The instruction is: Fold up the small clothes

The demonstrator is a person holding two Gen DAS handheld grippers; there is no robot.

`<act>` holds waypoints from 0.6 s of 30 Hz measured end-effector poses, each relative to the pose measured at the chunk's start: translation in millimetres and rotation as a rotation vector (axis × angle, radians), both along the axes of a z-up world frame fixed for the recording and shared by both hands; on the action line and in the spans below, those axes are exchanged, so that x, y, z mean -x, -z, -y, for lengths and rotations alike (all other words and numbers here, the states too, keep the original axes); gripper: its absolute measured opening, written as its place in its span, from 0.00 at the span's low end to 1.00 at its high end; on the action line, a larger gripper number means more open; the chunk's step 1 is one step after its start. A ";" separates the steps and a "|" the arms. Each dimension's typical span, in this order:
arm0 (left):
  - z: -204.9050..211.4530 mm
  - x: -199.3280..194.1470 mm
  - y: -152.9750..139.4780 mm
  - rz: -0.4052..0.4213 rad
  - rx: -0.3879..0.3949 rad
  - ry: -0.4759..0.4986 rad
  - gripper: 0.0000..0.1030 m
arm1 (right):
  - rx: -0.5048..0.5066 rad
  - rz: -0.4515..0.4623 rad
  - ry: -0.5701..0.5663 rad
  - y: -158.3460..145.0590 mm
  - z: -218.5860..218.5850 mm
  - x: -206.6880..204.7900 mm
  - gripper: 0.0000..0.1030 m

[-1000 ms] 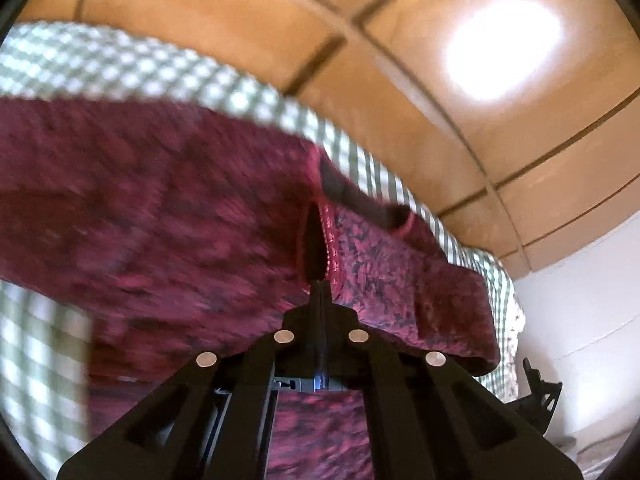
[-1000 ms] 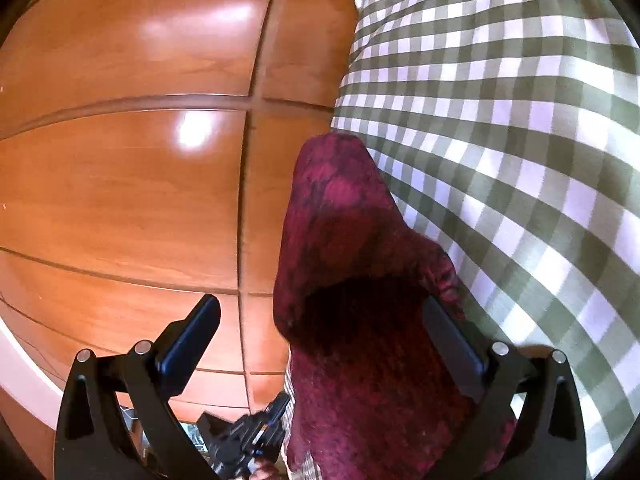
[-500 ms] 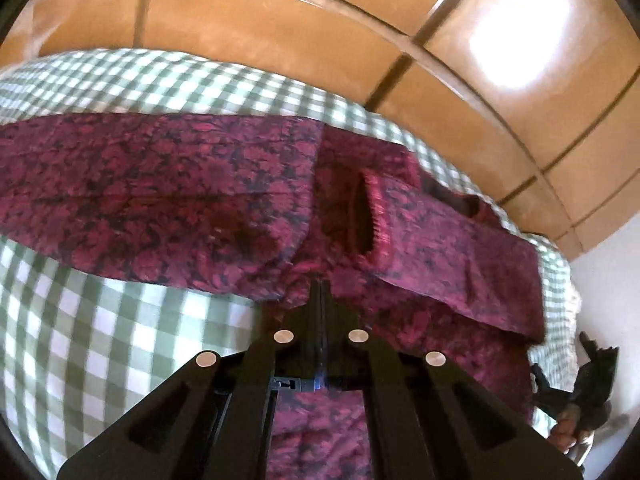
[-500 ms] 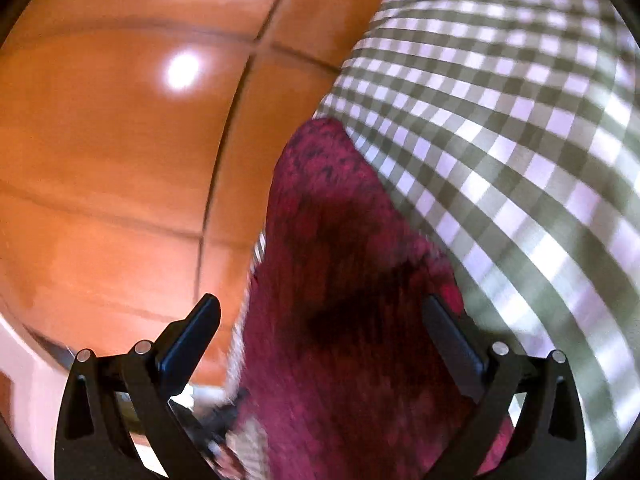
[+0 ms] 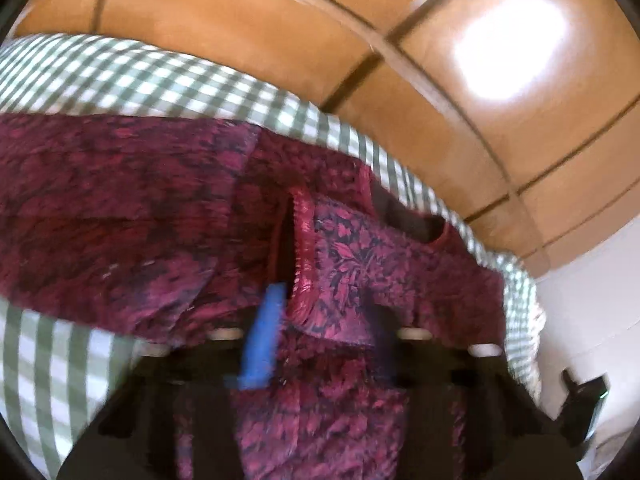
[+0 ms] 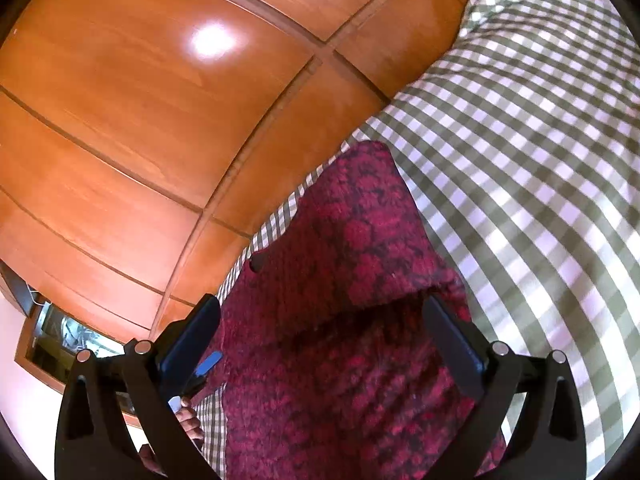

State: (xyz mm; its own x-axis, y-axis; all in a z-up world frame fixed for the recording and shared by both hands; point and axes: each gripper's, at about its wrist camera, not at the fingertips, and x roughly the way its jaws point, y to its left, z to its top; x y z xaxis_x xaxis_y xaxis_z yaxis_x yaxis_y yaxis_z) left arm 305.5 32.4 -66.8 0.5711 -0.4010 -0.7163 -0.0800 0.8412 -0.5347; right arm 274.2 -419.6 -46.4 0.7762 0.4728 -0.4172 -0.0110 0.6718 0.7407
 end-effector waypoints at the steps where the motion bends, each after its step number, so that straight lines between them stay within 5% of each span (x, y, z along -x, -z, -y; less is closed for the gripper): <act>1: 3.8 -1.7 1.3 -0.002 -0.032 0.001 0.04 | 0.003 0.005 0.001 -2.3 0.1 -3.2 0.98; 9: -24.6 34.9 -7.6 0.054 -0.082 -0.063 0.03 | 0.066 -0.012 -0.063 2.0 -26.9 -45.0 0.97; 13: -25.1 33.2 4.4 0.019 -0.141 -0.055 0.03 | 0.277 -0.134 -0.052 36.3 -55.6 -79.0 0.94; 18: -14.5 33.1 17.7 0.005 -0.231 -0.046 0.04 | 0.598 -0.123 -0.026 46.9 -91.1 -86.2 0.97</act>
